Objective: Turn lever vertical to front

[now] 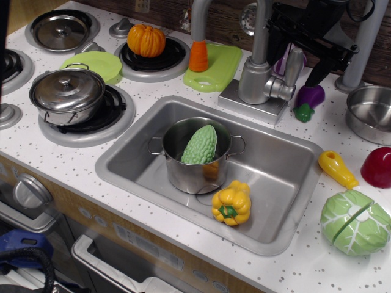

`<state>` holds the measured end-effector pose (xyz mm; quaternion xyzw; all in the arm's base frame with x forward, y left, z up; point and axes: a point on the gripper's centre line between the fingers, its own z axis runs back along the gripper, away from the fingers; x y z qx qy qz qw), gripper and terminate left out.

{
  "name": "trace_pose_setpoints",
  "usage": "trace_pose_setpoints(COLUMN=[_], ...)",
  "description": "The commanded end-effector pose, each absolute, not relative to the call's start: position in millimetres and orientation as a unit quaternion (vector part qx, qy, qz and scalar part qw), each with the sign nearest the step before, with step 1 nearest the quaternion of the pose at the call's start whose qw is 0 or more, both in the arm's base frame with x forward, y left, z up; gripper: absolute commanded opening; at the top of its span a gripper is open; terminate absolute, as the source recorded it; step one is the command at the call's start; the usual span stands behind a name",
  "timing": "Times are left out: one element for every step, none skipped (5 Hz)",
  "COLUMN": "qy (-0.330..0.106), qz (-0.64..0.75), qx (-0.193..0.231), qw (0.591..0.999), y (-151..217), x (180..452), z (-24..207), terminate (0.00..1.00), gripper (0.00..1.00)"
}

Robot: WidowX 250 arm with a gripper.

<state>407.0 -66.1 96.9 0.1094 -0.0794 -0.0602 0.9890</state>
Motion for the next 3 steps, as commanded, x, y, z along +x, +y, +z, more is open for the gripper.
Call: trace_pose_setpoints(qy=[-0.079,-0.099,-0.1], qz=[-0.06,-0.069,-0.074], qx=[0.109,0.133,0.131], qw=[0.989,0.984,0.984], y=[-66,-65,-61], x=[407,419,432], z=[97,110,122], terminate=[0.0,0.0,0.0], gripper=[1.0,1.0,1.0])
